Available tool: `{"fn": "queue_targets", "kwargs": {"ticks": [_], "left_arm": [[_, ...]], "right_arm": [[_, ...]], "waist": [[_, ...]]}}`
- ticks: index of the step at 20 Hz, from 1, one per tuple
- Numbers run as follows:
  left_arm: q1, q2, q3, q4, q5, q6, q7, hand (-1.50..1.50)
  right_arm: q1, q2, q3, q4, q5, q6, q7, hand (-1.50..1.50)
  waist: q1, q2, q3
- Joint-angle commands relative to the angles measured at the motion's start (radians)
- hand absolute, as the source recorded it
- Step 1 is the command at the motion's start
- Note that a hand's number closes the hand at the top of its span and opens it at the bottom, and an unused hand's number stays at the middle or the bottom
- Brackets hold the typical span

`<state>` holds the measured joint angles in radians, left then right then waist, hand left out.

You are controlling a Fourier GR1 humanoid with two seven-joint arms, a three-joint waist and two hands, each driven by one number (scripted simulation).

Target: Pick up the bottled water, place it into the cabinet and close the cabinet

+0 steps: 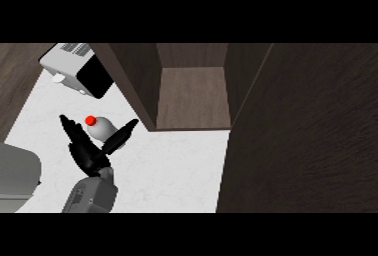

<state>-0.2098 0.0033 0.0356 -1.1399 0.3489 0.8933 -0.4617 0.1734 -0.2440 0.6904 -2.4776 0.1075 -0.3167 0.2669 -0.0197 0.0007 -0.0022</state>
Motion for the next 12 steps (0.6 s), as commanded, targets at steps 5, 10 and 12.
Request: {"fn": "queue_targets", "kwargs": {"ticks": [5, 10, 12], "left_arm": [[-0.031, -0.003, 0.034, 0.188, 0.165, -0.051, -0.2, -1.5], [-0.021, -0.003, 0.088, 0.308, 0.263, -0.154, -0.375, -1.5], [-0.11, -0.003, 0.08, 0.361, 0.289, -0.107, -0.383, -1.5]], "right_arm": [[-0.013, -0.062, -0.027, -0.122, 0.058, 0.012, 0.079, -1.5], [-0.01, -0.03, 0.029, -0.129, 0.097, -0.032, 0.1, -1.5], [-0.02, -0.032, 0.028, -0.093, 0.099, -0.029, 0.06, -1.5]], "waist": [[0.007, 0.0, 0.001], [0.005, -0.001, 0.001], [0.004, -0.001, 0.001]]}}
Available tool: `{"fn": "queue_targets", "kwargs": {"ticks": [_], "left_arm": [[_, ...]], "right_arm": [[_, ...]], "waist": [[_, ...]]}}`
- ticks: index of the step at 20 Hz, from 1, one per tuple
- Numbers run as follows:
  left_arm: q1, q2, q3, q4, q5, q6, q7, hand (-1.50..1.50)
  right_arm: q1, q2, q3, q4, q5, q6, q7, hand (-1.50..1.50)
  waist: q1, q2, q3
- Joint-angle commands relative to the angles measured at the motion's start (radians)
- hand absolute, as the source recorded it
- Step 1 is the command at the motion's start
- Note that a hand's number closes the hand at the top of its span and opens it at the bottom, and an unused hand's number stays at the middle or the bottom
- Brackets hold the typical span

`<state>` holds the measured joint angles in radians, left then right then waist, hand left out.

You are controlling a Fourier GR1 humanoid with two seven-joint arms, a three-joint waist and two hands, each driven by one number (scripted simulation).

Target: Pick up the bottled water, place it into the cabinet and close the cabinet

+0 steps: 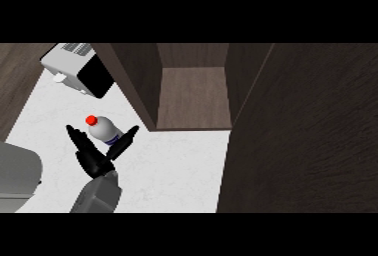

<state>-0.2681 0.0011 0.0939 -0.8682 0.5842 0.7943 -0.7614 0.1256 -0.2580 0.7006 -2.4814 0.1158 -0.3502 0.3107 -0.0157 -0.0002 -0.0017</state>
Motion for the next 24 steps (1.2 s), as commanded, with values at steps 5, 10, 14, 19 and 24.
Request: {"fn": "queue_targets", "kwargs": {"ticks": [5, 10, 14, 19, 24], "left_arm": [[-0.046, -0.001, 0.053, 0.158, 0.08, -0.14, -0.152, -1.5], [-0.119, -0.001, 0.085, 0.286, 0.149, -0.225, -0.279, -1.5], [-0.091, -0.001, 0.009, 0.289, 0.251, -0.252, -0.353, 1.5], [-0.121, 0.019, 0.083, 0.319, 0.197, -0.339, -0.308, 1.5], [-0.166, 0.0, 0.072, 0.349, 0.272, -0.381, -0.376, 1.5]], "right_arm": [[0.068, -0.067, 0.042, -0.179, 0.093, -0.007, 0.075, -1.5], [0.052, -0.041, 0.074, -0.116, 0.105, -0.036, 0.015, -1.5], [-0.024, -0.033, -0.021, -0.081, 0.043, -0.02, 0.075, -1.5], [0.009, -0.067, -0.015, -0.162, 0.051, -0.023, 0.096, -1.5], [0.049, -0.06, 0.067, -0.053, 0.084, -0.032, -0.035, -1.5]], "waist": [[-0.001, -0.001, 0.001], [-0.01, 0.001, 0.0], [0.001, 0.001, 0.0], [0.002, 0.001, 0.001], [-0.002, 0.0, 0.001]]}}
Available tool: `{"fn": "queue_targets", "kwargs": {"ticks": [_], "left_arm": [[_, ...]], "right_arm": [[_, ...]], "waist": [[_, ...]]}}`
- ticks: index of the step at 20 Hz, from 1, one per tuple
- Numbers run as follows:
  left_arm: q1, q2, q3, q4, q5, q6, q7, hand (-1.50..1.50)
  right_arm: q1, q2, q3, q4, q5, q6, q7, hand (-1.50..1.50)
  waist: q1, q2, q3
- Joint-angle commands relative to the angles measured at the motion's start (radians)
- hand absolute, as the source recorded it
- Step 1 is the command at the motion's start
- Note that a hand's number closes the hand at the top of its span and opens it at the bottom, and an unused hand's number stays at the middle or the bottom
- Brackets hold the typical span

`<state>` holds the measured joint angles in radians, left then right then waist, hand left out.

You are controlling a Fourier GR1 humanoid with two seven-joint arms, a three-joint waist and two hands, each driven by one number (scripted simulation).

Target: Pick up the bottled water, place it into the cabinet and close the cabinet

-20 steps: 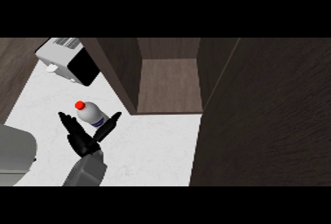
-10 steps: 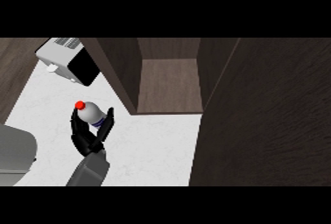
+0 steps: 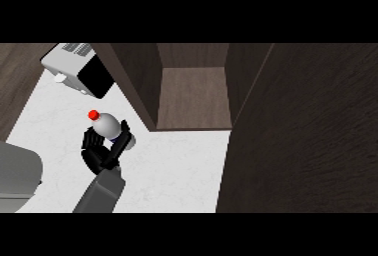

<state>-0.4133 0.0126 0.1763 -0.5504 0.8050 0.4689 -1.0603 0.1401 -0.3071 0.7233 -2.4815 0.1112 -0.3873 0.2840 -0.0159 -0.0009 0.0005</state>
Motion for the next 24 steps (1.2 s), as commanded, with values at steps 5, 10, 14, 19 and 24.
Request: {"fn": "queue_targets", "kwargs": {"ticks": [5, 10, 14, 19, 24], "left_arm": [[0.121, 0.005, -0.237, -0.008, -0.138, -0.291, 0.077, 1.5], [0.234, 0.023, -0.382, -0.124, -0.222, -0.422, 0.108, 1.5], [0.372, 0.091, -0.417, -0.25, -0.249, -0.463, 0.089, 1.5], [0.409, 0.087, -0.463, -0.486, -0.263, -0.358, 0.246, 1.5], [0.462, 0.092, -0.505, -0.691, -0.243, -0.325, 0.393, 1.5]], "right_arm": [[0.005, -0.023, -0.032, -0.035, 0.026, -0.003, -0.014, -1.5], [-0.002, -0.027, -0.023, -0.07, 0.036, -0.019, 0.03, -1.5], [0.036, -0.044, 0.019, -0.064, 0.051, -0.024, -0.029, -1.5], [0.057, -0.072, 0.027, -0.086, 0.062, -0.027, -0.021, -1.5], [0.06, -0.099, 0.006, -0.156, 0.048, -0.03, 0.028, -1.5]], "waist": [[0.001, -0.007, 0.0], [0.017, -0.012, 0.0], [0.018, -0.007, 0.001], [0.015, -0.004, 0.0], [0.012, -0.004, 0.0]]}}
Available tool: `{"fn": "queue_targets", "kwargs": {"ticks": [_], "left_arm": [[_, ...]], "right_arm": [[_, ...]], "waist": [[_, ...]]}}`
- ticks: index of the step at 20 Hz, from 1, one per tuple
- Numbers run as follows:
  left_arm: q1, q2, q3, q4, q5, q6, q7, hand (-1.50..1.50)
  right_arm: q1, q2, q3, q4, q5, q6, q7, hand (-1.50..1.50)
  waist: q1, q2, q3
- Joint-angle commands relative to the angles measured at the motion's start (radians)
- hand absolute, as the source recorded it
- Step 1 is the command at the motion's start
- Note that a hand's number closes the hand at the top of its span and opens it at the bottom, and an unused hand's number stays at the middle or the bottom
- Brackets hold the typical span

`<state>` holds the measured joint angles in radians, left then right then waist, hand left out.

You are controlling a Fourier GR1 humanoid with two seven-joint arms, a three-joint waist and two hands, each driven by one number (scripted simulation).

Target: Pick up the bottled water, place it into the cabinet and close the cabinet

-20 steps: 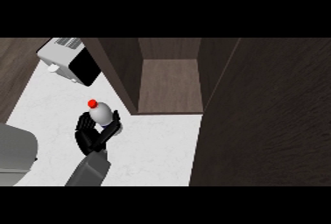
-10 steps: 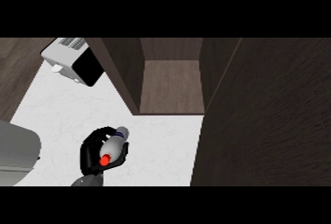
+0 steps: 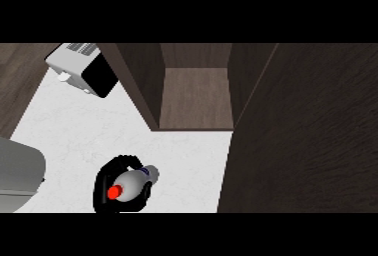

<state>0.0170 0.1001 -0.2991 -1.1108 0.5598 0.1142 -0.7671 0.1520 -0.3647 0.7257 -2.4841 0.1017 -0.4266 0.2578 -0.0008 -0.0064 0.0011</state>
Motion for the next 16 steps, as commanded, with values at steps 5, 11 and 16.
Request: {"fn": "queue_targets", "kwargs": {"ticks": [5, 11, 16], "left_arm": [[0.072, 0.001, -0.079, -0.353, -0.055, 0.168, 0.205, 1.5], [0.028, -0.005, -0.124, -0.462, -0.121, 0.245, 0.308, 1.5], [-0.088, -0.068, -0.14, -0.465, -0.196, 0.357, 0.416, 1.5]], "right_arm": [[0.009, 0.007, 0.059, -0.105, 0.102, -0.018, 0.057, -1.5], [-0.019, 0.004, 0.037, -0.096, 0.112, -0.036, 0.066, -1.5], [0.014, -0.003, 0.063, -0.079, 0.088, -0.031, 0.008, -1.5]], "waist": [[-0.001, 0.001, -0.001], [-0.002, 0.002, -0.001], [-0.007, 0.004, -0.001]]}}
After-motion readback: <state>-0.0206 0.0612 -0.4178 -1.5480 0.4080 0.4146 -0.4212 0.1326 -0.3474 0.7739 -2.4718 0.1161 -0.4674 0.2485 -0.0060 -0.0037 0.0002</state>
